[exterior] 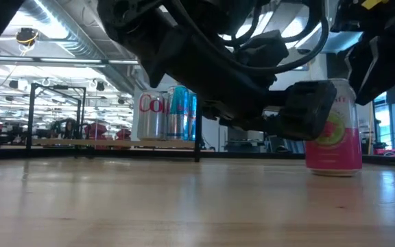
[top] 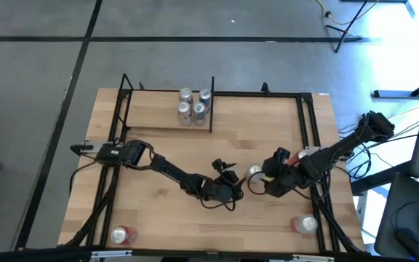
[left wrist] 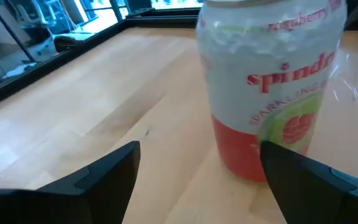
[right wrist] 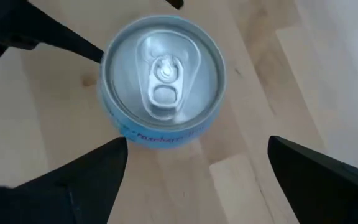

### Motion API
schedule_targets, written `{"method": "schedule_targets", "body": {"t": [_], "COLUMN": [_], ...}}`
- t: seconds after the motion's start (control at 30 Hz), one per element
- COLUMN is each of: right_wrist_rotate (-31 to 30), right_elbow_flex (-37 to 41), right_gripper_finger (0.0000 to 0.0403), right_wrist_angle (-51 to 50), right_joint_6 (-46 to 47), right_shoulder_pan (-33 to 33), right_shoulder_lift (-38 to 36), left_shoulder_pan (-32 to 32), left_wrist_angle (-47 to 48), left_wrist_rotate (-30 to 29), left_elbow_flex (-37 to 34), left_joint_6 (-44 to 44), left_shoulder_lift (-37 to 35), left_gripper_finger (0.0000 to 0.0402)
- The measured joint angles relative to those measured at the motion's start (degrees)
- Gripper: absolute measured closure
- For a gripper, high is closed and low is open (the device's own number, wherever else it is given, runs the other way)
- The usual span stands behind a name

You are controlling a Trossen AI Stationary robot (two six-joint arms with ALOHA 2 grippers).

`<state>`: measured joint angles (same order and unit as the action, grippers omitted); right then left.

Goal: Place canned beverage on shelf
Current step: Put the top pink soda can on the shelf

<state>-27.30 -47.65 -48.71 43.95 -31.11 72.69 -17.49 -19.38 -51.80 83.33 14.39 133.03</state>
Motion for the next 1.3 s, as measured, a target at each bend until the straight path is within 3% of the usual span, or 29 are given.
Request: {"method": "schedule_targets", "body": {"t": [0.17, 0.37, 0.6, 0.77, 1.3], "right_wrist_rotate": [0.51, 3.77, -1.88, -3.76, -4.23], "right_elbow_flex": [-0.01, -0.03, -0.03, -0.03, -0.03], "right_gripper_finger": [0.0024, 0.0024, 0.0024, 0.0024, 0.0024], "right_wrist_angle": [-0.77, -2.49, -3.34, -4.66, -5.37], "right_joint_6": [-0.73, -0.76, -1.97, -2.17, -2.13], "right_shoulder_pan": [0.0, 0.0, 0.0, 0.0, 0.0], "right_shoulder_lift": [0.0, -0.07, -0.09, -0.09, -0.09], "left_shoulder_pan": [-1.26, -1.88, 0.49, 1.15, 1.45], "left_wrist_angle": [0.7, -2.86, -5.94, -6.18, -5.66], "left_wrist_rotate": [1.39, 10.62, 14.29, 12.58, 15.98], "left_elbow_flex": [-0.02, -0.02, -0.02, -0.02, 0.0], "left_joint_6": [0.41, 3.92, 6.51, 6.24, 2.9], "left_shoulder_lift": [-0.82, -0.83, -0.21, -0.21, -0.19], "left_gripper_finger": [0.0074, 0.0074, 0.0074, 0.0074, 0.0061]}}
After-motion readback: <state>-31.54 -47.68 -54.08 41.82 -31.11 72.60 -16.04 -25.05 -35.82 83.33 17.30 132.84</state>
